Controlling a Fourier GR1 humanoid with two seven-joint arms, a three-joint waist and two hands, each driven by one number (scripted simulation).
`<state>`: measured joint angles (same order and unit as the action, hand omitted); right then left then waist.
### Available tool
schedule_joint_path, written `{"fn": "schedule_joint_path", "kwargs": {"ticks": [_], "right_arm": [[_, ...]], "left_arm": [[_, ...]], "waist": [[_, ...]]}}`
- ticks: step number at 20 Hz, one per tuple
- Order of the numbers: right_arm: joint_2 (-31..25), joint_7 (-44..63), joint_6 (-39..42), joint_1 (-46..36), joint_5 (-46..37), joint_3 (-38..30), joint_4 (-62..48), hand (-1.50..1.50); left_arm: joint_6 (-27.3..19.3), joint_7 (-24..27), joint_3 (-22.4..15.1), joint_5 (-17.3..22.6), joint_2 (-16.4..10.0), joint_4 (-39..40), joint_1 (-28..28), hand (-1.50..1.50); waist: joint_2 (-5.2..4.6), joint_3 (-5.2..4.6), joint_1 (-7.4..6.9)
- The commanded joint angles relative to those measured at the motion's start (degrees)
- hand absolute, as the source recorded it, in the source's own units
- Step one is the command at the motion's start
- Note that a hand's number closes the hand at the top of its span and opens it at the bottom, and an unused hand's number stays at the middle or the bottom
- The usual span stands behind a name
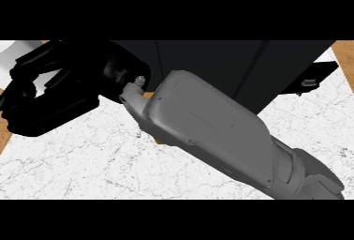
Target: Pick up the wine, place it into the cabinet and close the cabinet
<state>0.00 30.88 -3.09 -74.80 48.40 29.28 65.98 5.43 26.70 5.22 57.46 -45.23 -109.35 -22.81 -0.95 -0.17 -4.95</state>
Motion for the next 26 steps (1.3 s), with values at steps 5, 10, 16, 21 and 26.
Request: {"fn": "schedule_joint_path", "kwargs": {"ticks": [5, 10, 16, 21, 26], "right_arm": [[-0.6, -13.7, 3.7, -3.8, -5.6, -5.6, -19.1, 1.5], [-5.4, -19.5, 4.6, -2.0, -6.7, -6.9, -24.1, 1.5], [-8.2, -21.4, 6.7, -0.1, -6.0, -7.7, -24.8, 1.5], [-9.8, -25.3, 7.3, 3.6, -6.3, -7.9, -25.5, 1.5], [-8.9, -26.0, 8.1, 2.6, -5.1, -7.3, -26.1, 1.5]], "left_arm": [[2.0, -2.2, 5.0, 2.7, -0.7, 0.6, -1.0, -1.5], [-0.2, -2.5, 4.0, 1.2, -0.1, -1.4, -0.7, -1.5], [2.3, -4.5, 2.9, 3.5, -0.5, -3.0, -0.3, -1.5], [0.9, -4.8, 2.1, 3.6, 0.0, -4.0, 0.8, -1.5], [0.0, -6.4, -0.1, 3.8, 0.3, -4.3, 1.8, -1.5]], "waist": [[0.25, 0.07, 1.94], [-0.26, 0.11, 1.83], [-0.31, 0.13, 2.76], [-1.04, 0.2, 4.69], [-1.12, 0.1, 5.41]]}}
